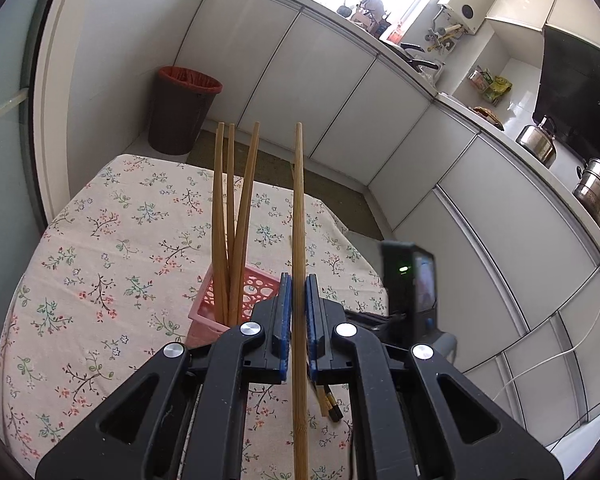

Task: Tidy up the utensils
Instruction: 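Lift both wooden chopsticks and carry them above the pink basket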

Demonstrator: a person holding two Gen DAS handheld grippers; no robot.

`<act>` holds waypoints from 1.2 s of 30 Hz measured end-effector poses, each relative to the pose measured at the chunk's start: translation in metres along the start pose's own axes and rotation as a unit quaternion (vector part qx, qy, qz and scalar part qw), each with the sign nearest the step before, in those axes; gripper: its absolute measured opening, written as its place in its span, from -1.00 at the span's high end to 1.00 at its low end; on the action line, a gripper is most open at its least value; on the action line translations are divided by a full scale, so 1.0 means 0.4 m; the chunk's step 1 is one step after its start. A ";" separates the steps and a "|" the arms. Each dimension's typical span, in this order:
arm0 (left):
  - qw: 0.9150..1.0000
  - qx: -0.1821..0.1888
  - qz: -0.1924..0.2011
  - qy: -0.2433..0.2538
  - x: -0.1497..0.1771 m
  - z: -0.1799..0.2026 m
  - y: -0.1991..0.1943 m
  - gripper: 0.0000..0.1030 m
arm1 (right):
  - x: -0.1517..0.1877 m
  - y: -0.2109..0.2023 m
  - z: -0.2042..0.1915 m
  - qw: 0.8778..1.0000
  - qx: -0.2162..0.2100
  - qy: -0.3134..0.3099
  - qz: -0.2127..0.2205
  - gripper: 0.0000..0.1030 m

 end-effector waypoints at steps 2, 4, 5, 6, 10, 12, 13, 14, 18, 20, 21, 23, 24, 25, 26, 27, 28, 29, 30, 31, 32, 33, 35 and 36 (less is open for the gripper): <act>1.000 -0.001 0.012 0.001 -0.009 -0.010 0.001 0.88 | -0.042 -0.049 -0.004 0.999 -0.012 0.006 0.049 0.86; 1.000 0.001 0.024 -0.004 -0.020 -0.019 0.002 0.88 | -0.067 -0.077 -0.008 0.997 -0.018 0.011 0.080 0.86; 0.999 0.004 0.033 -0.007 -0.027 -0.023 0.002 0.88 | -0.075 -0.092 -0.011 0.995 -0.023 0.015 0.095 0.86; 0.999 0.005 0.044 -0.007 -0.034 -0.026 0.002 0.88 | -0.089 -0.110 -0.014 0.993 -0.029 0.018 0.112 0.86; 0.994 0.025 0.108 -0.014 -0.074 -0.033 0.001 0.88 | -0.143 -0.199 -0.043 0.978 -0.060 0.019 0.200 0.86; 0.989 0.031 0.146 -0.018 -0.098 -0.041 0.008 0.88 | -0.168 -0.220 -0.062 0.969 -0.075 0.018 0.233 0.86; 0.986 0.032 0.164 -0.019 -0.110 -0.046 0.013 0.88 | -0.172 -0.231 -0.067 0.966 -0.083 0.019 0.243 0.86; 0.983 0.030 0.182 -0.019 -0.118 -0.051 0.020 0.88 | -0.173 -0.240 -0.067 0.964 -0.089 0.021 0.248 0.86; 0.974 0.011 0.225 -0.012 -0.113 -0.077 0.050 0.87 | -0.174 -0.247 -0.061 0.962 -0.098 0.030 0.253 0.86; 0.973 0.006 0.231 -0.003 -0.104 -0.081 0.060 0.87 | -0.176 -0.243 -0.053 0.962 -0.099 0.034 0.253 0.86; 0.972 0.001 0.235 0.011 -0.097 -0.079 0.064 0.87 | -0.177 -0.245 -0.052 0.961 -0.101 0.036 0.254 0.86; 0.974 -0.010 0.222 0.038 -0.079 -0.073 0.080 0.87 | -0.177 -0.244 -0.050 0.961 -0.101 0.038 0.255 0.86; 0.976 -0.016 0.211 0.046 -0.068 -0.072 0.091 0.87 | -0.177 -0.243 -0.049 0.961 -0.101 0.038 0.255 0.86; 0.978 -0.019 0.203 0.049 -0.060 -0.071 0.099 0.87 | -0.176 -0.243 -0.048 0.961 -0.101 0.040 0.254 0.86; 0.979 -0.020 0.194 0.052 -0.052 -0.070 0.105 0.87 | -0.174 -0.244 -0.047 0.961 -0.101 0.042 0.254 0.86; 0.981 -0.023 0.185 0.055 -0.047 -0.068 0.111 0.87 | -0.173 -0.244 -0.045 0.961 -0.101 0.043 0.254 0.86; 0.982 -0.023 0.179 0.057 -0.043 -0.067 0.115 0.87 | -0.172 -0.244 -0.043 0.961 -0.102 0.043 0.254 0.86; 0.983 -0.021 0.173 0.058 -0.039 -0.065 0.116 0.87 | -0.172 -0.245 -0.043 0.961 -0.104 0.043 0.254 0.86; 0.985 -0.023 0.162 0.063 -0.035 -0.059 0.120 0.87 | -0.172 -0.245 -0.043 0.961 -0.104 0.043 0.253 0.86; 0.985 -0.024 0.154 0.070 -0.032 -0.057 0.123 0.87 | -0.172 -0.245 -0.043 0.961 -0.103 0.042 0.253 0.86; 0.985 -0.025 0.152 0.078 -0.030 -0.053 0.124 0.87 | -0.171 -0.243 -0.044 0.961 -0.103 0.041 0.253 0.86; 0.985 -0.027 0.149 0.087 -0.027 -0.049 0.126 0.87 | -0.169 -0.242 -0.045 0.961 -0.102 0.041 0.252 0.86; 0.987 -0.035 0.122 0.101 -0.015 -0.045 0.142 0.86 | -0.168 -0.236 -0.046 0.962 -0.100 0.038 0.251 0.86; 0.990 -0.036 0.098 0.098 -0.006 -0.047 0.154 0.85 | -0.167 -0.233 -0.047 0.962 -0.098 0.036 0.250 0.86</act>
Point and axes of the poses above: each gripper's, at about its wrist camera, not at the fingertips, and y roughly the way its jaws point, z to its right, x to its underside, the point moved 6 cm from there along y, roughly the way its jaws point, and after that the axes turned 14 degrees about z, right-handed, at the moved point
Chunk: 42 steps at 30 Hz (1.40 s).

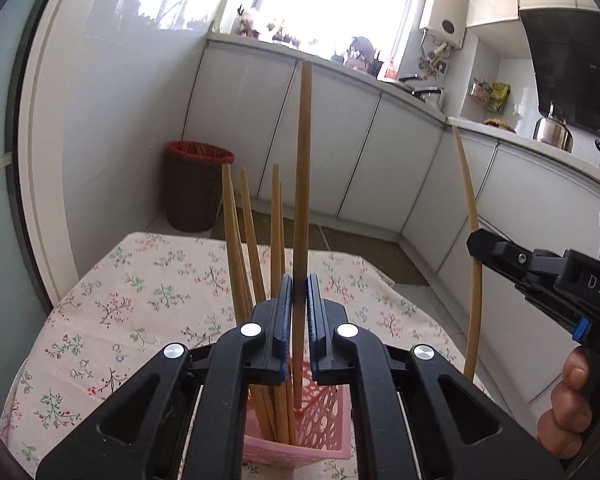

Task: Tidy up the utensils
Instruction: 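Lift both wooden chopsticks and carry them above the pink basket, then lower both chopsticks into the pink basket and open both tools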

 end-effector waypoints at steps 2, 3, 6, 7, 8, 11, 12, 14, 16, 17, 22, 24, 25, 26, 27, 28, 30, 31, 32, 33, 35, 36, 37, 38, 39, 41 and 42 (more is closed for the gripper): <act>0.999 -0.006 -0.048 -0.013 0.013 -0.006 0.012 0.77 | 0.007 0.004 -0.001 1.000 0.002 -0.004 -0.002 0.86; 0.998 -0.013 -0.056 -0.018 0.004 -0.011 0.006 0.72 | 0.009 0.006 -0.003 1.000 0.004 -0.004 -0.003 0.86; 0.999 -0.020 -0.035 -0.029 -0.058 -0.028 -0.043 0.59 | 0.009 0.011 -0.008 1.000 0.005 -0.001 0.001 0.86; 0.999 -0.020 -0.031 -0.038 -0.079 -0.038 -0.062 0.55 | 0.007 0.011 -0.009 1.000 0.005 0.002 0.003 0.86; 0.998 -0.022 -0.029 -0.047 -0.095 -0.050 -0.080 0.47 | 0.005 0.010 -0.012 1.000 0.003 0.006 0.006 0.86; 0.995 -0.050 -0.053 -0.075 -0.108 -0.105 -0.112 0.15 | -0.004 0.008 -0.021 1.000 0.002 0.022 0.021 0.86; 0.992 -0.054 -0.066 -0.092 -0.102 -0.126 -0.117 0.14 | -0.009 0.005 -0.024 0.999 0.001 0.029 0.030 0.86; 0.987 -0.062 -0.087 -0.121 -0.091 -0.160 -0.127 0.14 | -0.024 0.001 -0.037 0.998 0.000 0.041 0.053 0.86; 0.984 -0.068 -0.101 -0.133 -0.087 -0.181 -0.135 0.13 | -0.034 0.006 -0.061 0.996 0.000 0.039 0.074 0.86; 0.983 -0.069 -0.102 -0.137 -0.088 -0.186 -0.138 0.11 | -0.036 0.010 -0.075 0.996 0.000 0.034 0.084 0.86; 0.980 -0.064 -0.105 -0.159 -0.085 -0.202 -0.139 0.04 | 0.001 0.063 -0.123 0.994 0.020 -0.014 0.108 0.86; 0.979 -0.065 -0.110 -0.158 -0.079 -0.206 -0.138 0.03 | 0.025 0.075 -0.118 0.992 0.039 -0.034 0.114 0.86; 0.979 -0.065 -0.111 -0.159 -0.081 -0.208 -0.136 0.03 | 0.036 0.079 -0.112 0.992 0.046 -0.037 0.114 0.86; 0.979 -0.065 -0.110 -0.161 -0.082 -0.210 -0.136 0.03 | 0.043 0.084 -0.105 0.992 0.050 -0.038 0.114 0.85; 0.978 -0.064 -0.109 -0.164 -0.085 -0.211 -0.136 0.02 | 0.051 0.088 -0.102 0.991 0.052 -0.040 0.113 0.85; 0.978 -0.062 -0.108 -0.166 -0.087 -0.211 -0.137 0.02 | 0.058 0.091 -0.102 0.991 0.053 -0.044 0.112 0.85; 0.979 -0.059 -0.107 -0.166 -0.089 -0.205 -0.138 0.00 | 0.071 0.096 -0.111 0.991 0.053 -0.059 0.109 0.85; 0.979 -0.059 -0.107 -0.163 -0.089 -0.204 -0.137 0.00 | 0.076 0.096 -0.116 0.990 0.054 -0.064 0.110 0.85; 0.980 -0.060 -0.108 -0.159 -0.088 -0.201 -0.137 -0.01 | 0.079 0.096 -0.117 0.990 0.053 -0.066 0.109 0.85; 0.980 -0.061 -0.108 -0.154 -0.088 -0.198 -0.137 -0.01 | 0.085 0.099 -0.120 0.990 0.054 -0.071 0.107 0.85; 0.981 -0.064 -0.109 -0.146 -0.087 -0.193 -0.135 -0.03 | 0.096 0.100 -0.126 0.989 0.059 -0.091 0.101 0.85; 0.982 -0.065 -0.109 -0.142 -0.087 -0.189 -0.135 -0.04 | 0.100 0.099 -0.128 0.988 0.063 -0.102 0.100 0.85; 0.982 -0.067 -0.108 -0.138 -0.087 -0.188 -0.134 -0.05 | 0.104 0.097 -0.128 0.987 0.065 -0.107 0.097 0.85; 0.983 -0.069 -0.107 -0.134 -0.087 -0.185 -0.134 -0.05 | 0.109 0.096 -0.128 0.987 0.067 -0.109 0.093 0.85; 0.983 -0.071 -0.107 -0.129 -0.088 -0.183 -0.134 -0.05 | 0.110 0.094 -0.125 0.987 0.069 -0.110 0.090 0.85; 0.984 -0.074 -0.106 -0.120 -0.085 -0.178 -0.134 -0.05 | 0.111 0.089 -0.124 0.987 0.073 -0.117 0.084 0.85; 0.985 -0.076 -0.106 -0.115 -0.085 -0.175 -0.134 -0.06 | 0.110 0.085 -0.123 0.987 0.072 -0.118 0.084 0.85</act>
Point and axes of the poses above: each gripper's, at about its wrist camera, not at the fingertips, and y roughly the way its jaws point, z to its right, x to its underside, the point moved 6 cm from there along y, roughly the way its jaws point, and after that the axes turned 14 degrees about z, right-handed, at the moved point
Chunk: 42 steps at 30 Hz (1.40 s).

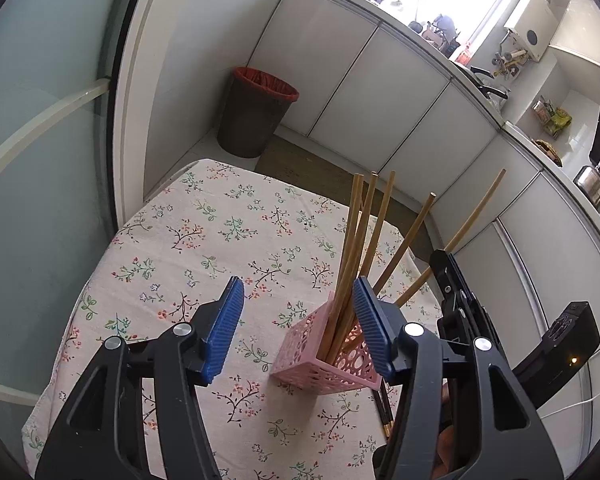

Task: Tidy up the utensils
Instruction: 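Lower both chopsticks into the pink basket and open both tools, then move the left tool to the black chopstick pair and close on one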

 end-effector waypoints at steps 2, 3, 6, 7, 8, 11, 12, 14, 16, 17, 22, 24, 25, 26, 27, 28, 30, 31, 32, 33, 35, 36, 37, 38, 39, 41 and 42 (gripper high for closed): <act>1.000 -0.004 0.001 0.010 0.000 0.004 0.000 -0.06 | 0.001 -0.002 0.000 1.000 -0.004 0.000 -0.007 0.85; 1.000 -0.007 0.003 0.015 0.001 0.006 0.000 -0.06 | 0.002 -0.003 -0.003 1.000 -0.005 -0.002 -0.010 0.85; 1.000 -0.010 0.004 0.023 0.001 0.011 0.001 -0.09 | 0.017 0.002 -0.013 0.999 -0.019 -0.008 -0.036 0.84; 1.000 -0.008 0.004 0.022 0.001 0.012 0.002 -0.12 | 0.020 0.001 -0.013 0.999 -0.022 -0.004 -0.043 0.84; 1.000 -0.007 0.003 0.019 0.001 0.011 0.002 -0.16 | 0.024 -0.002 -0.013 0.998 -0.027 0.002 -0.051 0.84; 1.000 -0.007 0.003 0.017 0.001 0.010 0.002 -0.18 | 0.015 -0.018 -0.016 0.998 -0.036 0.008 -0.056 0.84; 1.000 -0.008 0.004 0.019 0.001 0.011 0.002 -0.19 | 0.007 -0.025 -0.018 0.997 -0.039 0.009 -0.059 0.84; 1.000 -0.011 0.007 0.026 0.001 0.016 0.000 -0.19 | -0.021 -0.043 -0.014 0.997 -0.049 0.021 -0.058 0.82; 0.999 -0.014 0.009 0.033 0.002 0.022 -0.001 -0.19 | -0.054 -0.062 -0.006 0.996 -0.056 0.031 -0.057 0.64; 0.999 -0.016 0.009 0.036 0.003 0.025 -0.001 -0.20 | -0.068 -0.072 0.000 0.996 -0.056 0.032 -0.059 0.48; 0.998 -0.024 0.006 0.051 0.012 0.047 0.000 -0.39 | -0.100 -0.113 0.043 0.994 -0.046 0.035 -0.093 0.13; 0.998 -0.026 0.004 0.058 0.019 0.059 -0.001 -0.47 | -0.109 -0.130 0.061 0.994 -0.038 0.016 -0.104 0.13; 0.998 -0.029 0.003 0.064 0.022 0.066 -0.001 -0.50 | -0.116 -0.140 0.071 0.994 -0.030 0.004 -0.106 0.10; 0.997 -0.038 0.003 0.070 0.025 0.072 -0.002 -0.57 | -0.121 -0.148 0.083 0.994 -0.022 -0.001 -0.107 -0.03; 0.996 -0.047 0.003 0.074 0.028 0.079 -0.002 -0.64 | -0.126 -0.155 0.096 0.994 -0.017 0.002 -0.108 -0.12; 0.996 -0.051 0.002 0.077 0.035 0.086 -0.003 -0.67 | -0.128 -0.163 0.111 0.994 -0.013 0.015 -0.110 -0.25; 0.995 -0.046 -0.001 0.086 0.044 0.114 -0.005 -0.76 | -0.119 -0.178 0.141 0.991 -0.004 0.044 -0.124 -0.29; 0.995 -0.042 0.000 0.092 0.050 0.131 -0.010 -0.79 | -0.111 -0.187 0.157 0.990 0.002 0.054 -0.132 -0.32; 0.994 -0.038 0.004 0.100 0.057 0.151 -0.016 -0.84 | -0.105 -0.198 0.177 0.989 0.012 0.060 -0.137 -0.42; 0.993 -0.034 0.008 0.109 0.065 0.171 -0.023 -0.86 | -0.103 -0.209 0.198 0.988 0.024 0.062 -0.138 -0.49; 0.992 -0.018 0.007 0.128 0.089 0.217 -0.034 -0.86 | -0.110 -0.226 0.244 0.988 0.049 0.059 -0.133 -0.67; 0.991 -0.007 0.002 0.136 0.105 0.238 -0.036 -0.86 | -0.114 -0.233 0.269 0.988 0.062 0.058 -0.132 -0.72; 0.990 0.002 -0.006 0.143 0.126 0.262 -0.036 -0.86 | -0.115 -0.237 0.293 0.986 0.076 0.058 -0.134 -0.84; 0.989 0.008 -0.017 0.147 0.148 0.278 -0.031 -0.86 | -0.114 -0.241 0.316 0.985 0.089 0.057 -0.137 -0.86; 0.988 0.012 -0.032 0.149 0.172 0.289 -0.022 -0.86 | -0.112 -0.242 0.335 0.984 0.097 0.055 -0.139 -0.86; 0.986 0.008 -0.074 0.152 0.230 0.304 0.009 -0.86 | -0.104 -0.239 0.359 0.984 0.091 0.056 -0.145 -0.87; 0.984 0.001 -0.094 0.154 0.260 0.306 0.027 -0.86 | -0.097 -0.236 0.365 0.984 0.084 0.058 -0.147 -0.87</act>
Point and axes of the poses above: each gripper's, at about its wrist camera, not at the fingertips, and y roughly the way its jaws point, z to its right, x to its underside, the point moved 6 cm from there along y, roughly the way its jaws point, and after that the axes turned 14 degrees about z, right-handed, at the moved point
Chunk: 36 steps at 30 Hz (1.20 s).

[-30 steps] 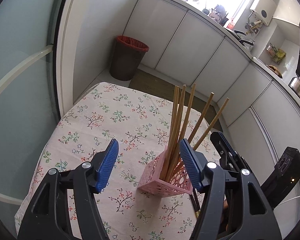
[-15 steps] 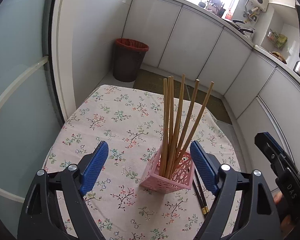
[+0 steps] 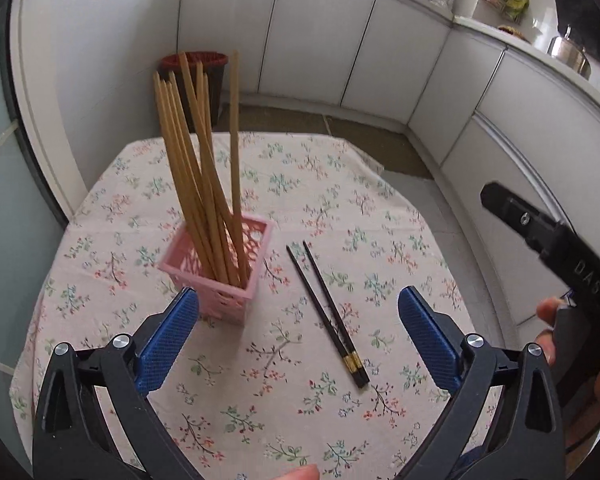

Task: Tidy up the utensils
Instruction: 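Move the left tool to the black chopstick pair and close on one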

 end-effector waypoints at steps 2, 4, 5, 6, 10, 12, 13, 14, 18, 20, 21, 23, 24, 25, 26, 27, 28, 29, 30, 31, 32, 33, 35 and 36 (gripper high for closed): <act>1.000 -0.004 -0.028 0.000 0.039 0.013 0.041 -0.86 | 0.017 0.018 0.019 1.000 0.002 0.004 -0.013 -0.87; 0.999 -0.008 -0.049 -0.003 0.069 0.022 0.079 -0.86 | 0.035 0.037 0.042 0.999 0.014 0.007 -0.032 -0.87; 0.998 -0.010 -0.057 -0.004 0.082 0.026 0.098 -0.86 | 0.039 0.044 0.052 0.999 0.020 0.013 -0.037 -0.87; 0.998 -0.016 -0.065 -0.006 0.097 0.029 0.117 -0.86 | 0.042 0.048 0.063 0.999 0.024 0.022 -0.041 -0.87; 0.994 -0.046 -0.091 -0.038 0.146 0.019 0.187 -0.86 | 0.067 0.060 0.106 0.996 0.002 0.071 -0.062 -0.87; 0.992 -0.050 -0.097 -0.070 0.165 0.011 0.216 -0.83 | 0.083 0.070 0.123 0.993 0.008 0.087 -0.077 -0.86; 0.990 -0.057 -0.097 -0.080 0.171 0.007 0.225 -0.82 | 0.089 0.073 0.128 0.992 0.009 0.094 -0.080 -0.80; 0.990 -0.064 -0.096 -0.083 0.178 0.003 0.234 -0.79 | 0.095 0.077 0.134 0.991 0.012 0.097 -0.086 -0.69; 0.986 -0.089 -0.108 -0.088 0.198 -0.013 0.262 -0.58 | 0.105 0.091 0.140 0.989 0.017 0.112 -0.094 -0.51; 0.984 -0.093 -0.112 -0.098 0.204 -0.023 0.274 -0.55 | 0.105 0.094 0.141 0.988 0.015 0.121 -0.093 -0.50; 0.984 -0.092 -0.114 -0.102 0.206 -0.026 0.281 -0.54 | 0.104 0.094 0.141 0.988 0.014 0.126 -0.092 -0.50; 0.986 -0.086 -0.100 -0.102 0.199 -0.026 0.286 -0.54 | 0.105 0.096 0.137 0.987 0.007 0.131 -0.095 -0.50; 0.987 -0.077 -0.098 -0.104 0.196 -0.022 0.289 -0.54 | 0.104 0.097 0.133 0.987 0.004 0.130 -0.095 -0.50; 0.987 -0.076 -0.097 -0.104 0.194 -0.021 0.291 -0.54 | 0.103 0.098 0.129 0.988 0.003 0.126 -0.094 -0.50; 0.987 -0.077 -0.097 -0.103 0.192 -0.019 0.292 -0.54 | 0.103 0.099 0.127 0.988 0.003 0.121 -0.094 -0.50; 0.987 -0.078 -0.098 -0.102 0.191 -0.016 0.296 -0.54 | 0.102 0.099 0.124 0.989 0.003 0.118 -0.094 -0.50; 0.987 -0.074 -0.097 -0.100 0.188 -0.013 0.297 -0.54 | 0.102 0.099 0.121 0.989 0.002 0.116 -0.094 -0.50; 0.988 -0.072 -0.097 -0.098 0.186 -0.010 0.299 -0.53 | 0.101 0.100 0.120 0.989 0.000 0.115 -0.095 -0.50; 0.988 -0.075 -0.096 -0.094 0.185 -0.010 0.304 -0.50 | 0.100 0.100 0.117 0.989 -0.003 0.116 -0.094 -0.50; 0.989 -0.078 -0.094 -0.089 0.184 -0.010 0.305 -0.46 | 0.099 0.100 0.115 0.989 -0.006 0.117 -0.094 -0.47; 0.988 -0.086 -0.093 -0.082 0.183 -0.012 0.305 -0.36 | 0.100 0.102 0.114 0.988 -0.008 0.118 -0.096 -0.39; 0.988 -0.094 -0.093 -0.079 0.183 -0.014 0.303 -0.26 | 0.101 0.103 0.113 0.988 -0.008 0.118 -0.098 -0.36; 0.987 -0.103 -0.093 -0.078 0.183 -0.019 0.301 -0.15 | 0.103 0.105 0.110 0.988 -0.010 0.119 -0.099 -0.28; 0.987 -0.102 -0.092 -0.078 0.183 -0.021 0.300 -0.13 | 0.102 0.105 0.109 0.988 -0.010 0.119 -0.099 -0.27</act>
Point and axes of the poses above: each gripper's, at about its wrist camera, not at the fingertips, and y roughly the way its jaws point, z to its right, x to its underside, the point moved 6 cm from there along y, roughly the way its jaws point, and after that the axes turned 14 degrees about z, right-handed, at the moved point
